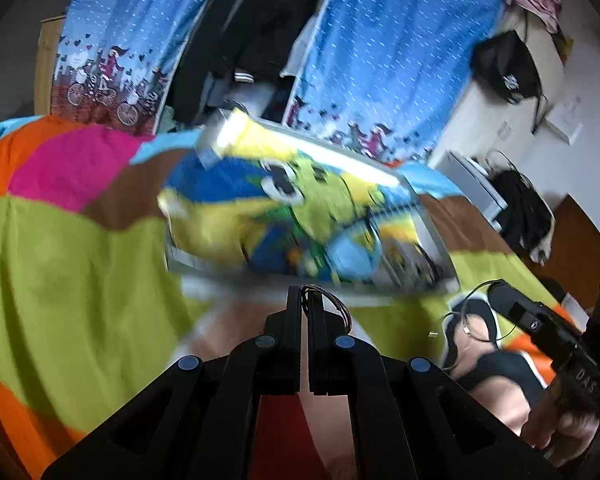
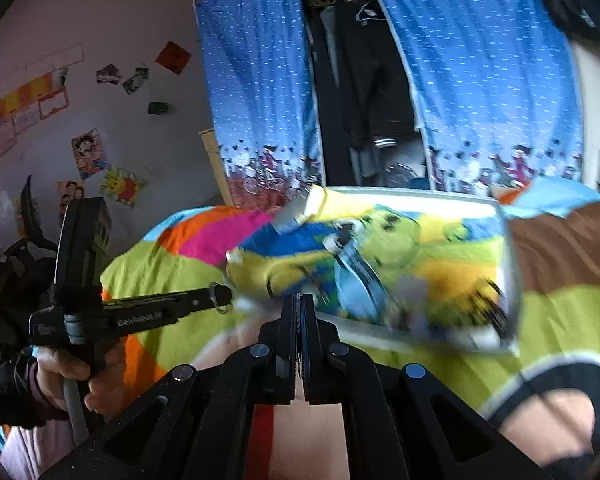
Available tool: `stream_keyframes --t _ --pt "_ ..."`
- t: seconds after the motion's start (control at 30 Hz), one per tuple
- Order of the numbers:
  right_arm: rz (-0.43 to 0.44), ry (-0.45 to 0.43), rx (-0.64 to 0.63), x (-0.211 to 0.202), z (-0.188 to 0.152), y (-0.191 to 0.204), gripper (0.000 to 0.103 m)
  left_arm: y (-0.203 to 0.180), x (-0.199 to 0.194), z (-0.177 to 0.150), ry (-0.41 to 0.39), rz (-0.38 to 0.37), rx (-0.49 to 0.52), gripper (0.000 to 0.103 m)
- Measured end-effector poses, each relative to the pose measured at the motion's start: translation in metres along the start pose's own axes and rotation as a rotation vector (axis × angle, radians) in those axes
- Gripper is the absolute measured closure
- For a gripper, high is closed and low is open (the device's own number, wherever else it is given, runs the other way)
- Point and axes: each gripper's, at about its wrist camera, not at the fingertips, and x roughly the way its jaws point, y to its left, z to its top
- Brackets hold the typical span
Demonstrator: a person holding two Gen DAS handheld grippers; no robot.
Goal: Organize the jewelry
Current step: 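Carry both hoop earrings into the white tray and open both tools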
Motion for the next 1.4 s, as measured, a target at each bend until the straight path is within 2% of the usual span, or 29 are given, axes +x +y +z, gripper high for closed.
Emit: stream_keyframes --t 0.1,0.2,0.27,0.43,0.83,0.9,0.93,0.97,1.0,1.03,1.07,1.17,1.23,1.3,1.33,1.4 --pt "0.025 -0.015 -0.014 0.033 0.019 0.002 0.1 0.01 0.012 0.019 0.002 0.031 0.008 0.103" --pt "0.021 -0.046 -0.006 0.055 0.024 -0.001 0.1 0.02 0.027 0.03 0.021 0.028 0.007 0.103" --pt "-0.004 -0.072 0.005 0.064 0.019 -0.005 0.1 0.03 0.036 0.033 0.037 0.016 -0.009 0.103" --pt "-0.076 -0.06 0.022 0.086 0.0 -0.02 0.1 0.05 0.058 0.031 0.084 0.02 -0.063 0.103" --pt "-0.147 -0.034 -0.001 0.091 -0.015 -0.03 0.1 0.043 0.07 0.025 0.115 0.111 -0.016 0.101" --pt "-0.153 -0.033 -0.003 0.088 -0.015 -0.031 0.097 0.042 0.069 0.024 0.115 0.122 -0.008 0.099" --pt "-0.156 -0.036 -0.003 0.084 -0.015 -0.031 0.095 0.042 0.068 0.024 0.114 0.129 -0.005 0.092" --pt "-0.157 -0.04 -0.002 0.081 -0.015 -0.03 0.086 0.042 0.067 0.023 0.11 0.134 -0.004 0.082" --pt "-0.157 -0.045 0.001 0.077 -0.015 -0.031 0.073 0.041 0.064 0.023 0.102 0.13 -0.005 0.077" --pt "-0.158 -0.056 0.006 0.072 -0.015 -0.031 0.068 0.04 0.061 0.023 0.09 0.13 -0.007 0.066" --pt "-0.162 -0.063 0.009 0.068 -0.015 -0.031 0.066 0.038 0.058 0.023 0.079 0.138 -0.007 0.06" --pt "-0.168 -0.074 0.02 0.054 -0.014 -0.031 0.066 0.033 0.05 0.025 0.068 0.152 -0.014 0.053" --pt "-0.18 -0.082 0.021 0.042 -0.015 -0.03 0.06 0.028 0.041 0.024 0.053 0.158 -0.017 0.046" --pt "-0.187 -0.097 0.024 0.03 -0.015 -0.028 0.046 0.023 0.03 0.021 0.025 0.166 -0.013 0.036" --pt "-0.19 -0.11 0.026 0.021 -0.015 -0.026 0.043 0.02 0.024 0.019 0.006 0.17 -0.011 0.029" --pt "-0.189 -0.127 0.032 0.007 -0.015 -0.024 0.032 0.013 0.009 0.015 -0.033 0.17 -0.002 0.025"
